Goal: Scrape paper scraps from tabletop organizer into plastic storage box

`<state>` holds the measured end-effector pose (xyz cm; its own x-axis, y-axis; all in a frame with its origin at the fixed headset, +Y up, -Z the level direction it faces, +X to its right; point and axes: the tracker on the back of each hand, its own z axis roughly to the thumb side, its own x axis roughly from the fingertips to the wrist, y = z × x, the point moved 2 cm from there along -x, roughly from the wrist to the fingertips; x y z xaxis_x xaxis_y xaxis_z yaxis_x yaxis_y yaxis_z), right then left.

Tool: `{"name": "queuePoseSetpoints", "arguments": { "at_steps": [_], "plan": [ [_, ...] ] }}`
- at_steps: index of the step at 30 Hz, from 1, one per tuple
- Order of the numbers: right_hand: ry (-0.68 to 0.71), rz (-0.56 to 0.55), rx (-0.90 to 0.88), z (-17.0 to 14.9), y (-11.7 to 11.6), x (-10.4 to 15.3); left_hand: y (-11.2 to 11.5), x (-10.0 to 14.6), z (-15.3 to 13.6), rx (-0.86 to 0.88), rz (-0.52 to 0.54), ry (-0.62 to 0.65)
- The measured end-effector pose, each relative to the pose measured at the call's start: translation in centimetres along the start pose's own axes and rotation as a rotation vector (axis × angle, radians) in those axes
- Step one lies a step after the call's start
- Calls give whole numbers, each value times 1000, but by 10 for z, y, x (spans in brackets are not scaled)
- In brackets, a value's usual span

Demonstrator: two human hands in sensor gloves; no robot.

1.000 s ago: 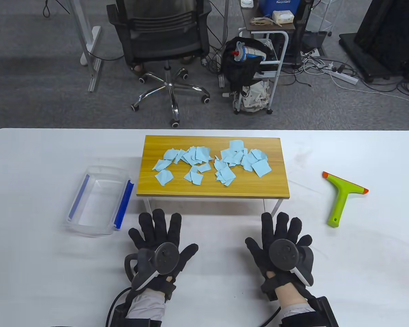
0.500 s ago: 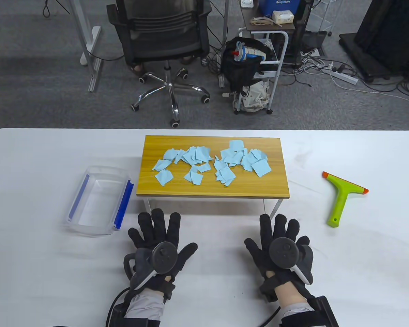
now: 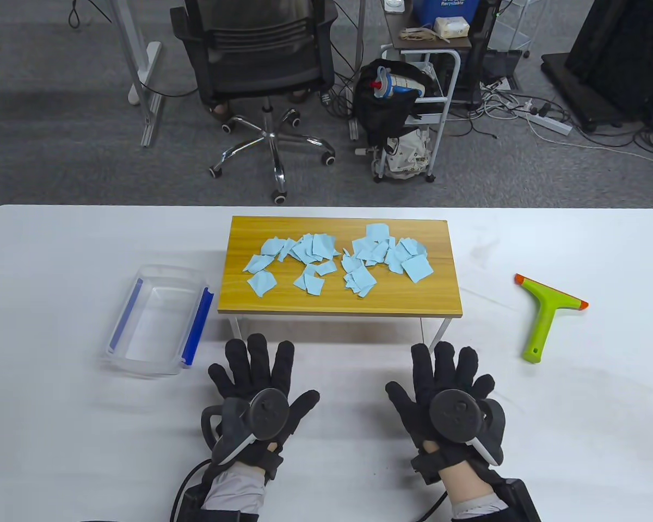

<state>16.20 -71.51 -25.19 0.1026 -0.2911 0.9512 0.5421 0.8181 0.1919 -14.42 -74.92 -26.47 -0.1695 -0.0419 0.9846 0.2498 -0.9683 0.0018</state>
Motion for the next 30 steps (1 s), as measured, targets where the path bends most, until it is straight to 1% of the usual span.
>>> {"name": "queuePoseSetpoints", "arguments": {
  "at_steps": [1, 3, 6, 8, 9, 12, 13, 14, 15, 19, 22, 23, 24, 26, 29, 30],
  "plan": [
    [21, -61, 4, 4, 10, -2, 0, 0, 0, 5, -3, 0],
    [34, -123, 8, 8, 26, -7, 1, -1, 0, 11, -7, 4],
    [1, -163, 22, 1, 52, -23, 3, -2, -1, 13, -27, 8],
    [-30, -162, 26, -11, 67, -35, 5, -3, -1, 16, -36, 10],
    [-62, -142, 17, -22, 76, -45, 7, -4, -1, 15, -43, 9],
    [-154, -87, 10, -51, 91, -63, 10, -6, 1, 5, -60, 14],
    [-177, -79, 15, -58, 95, -67, 10, -6, 1, 4, -62, 18],
    [-224, -73, 33, -73, 102, -73, 11, -7, 2, 2, -62, 22],
    [-254, -68, 40, -82, 105, -77, 11, -7, 3, -1, -61, 21],
    [-457, -53, 4, -127, 118, -87, 11, -9, 3, -2, -66, 14],
    [-599, -47, 15, -159, 118, -89, 9, -10, 2, 12, -61, 10],
    [-625, -45, 23, -164, 117, -88, 9, -10, 1, 18, -59, 7],
    [-708, -27, 53, -180, 112, -88, 8, -10, 1, 20, -57, 6],
    [-805, 0, 82, -198, 101, -86, 7, -10, 1, 15, -53, 3],
    [-886, 48, 129, -217, 82, -85, 8, -10, 1, 13, -52, -1],
    [-915, 92, 173, -225, 71, -86, 8, -11, 1, 13, -53, -2]
  ]
}}
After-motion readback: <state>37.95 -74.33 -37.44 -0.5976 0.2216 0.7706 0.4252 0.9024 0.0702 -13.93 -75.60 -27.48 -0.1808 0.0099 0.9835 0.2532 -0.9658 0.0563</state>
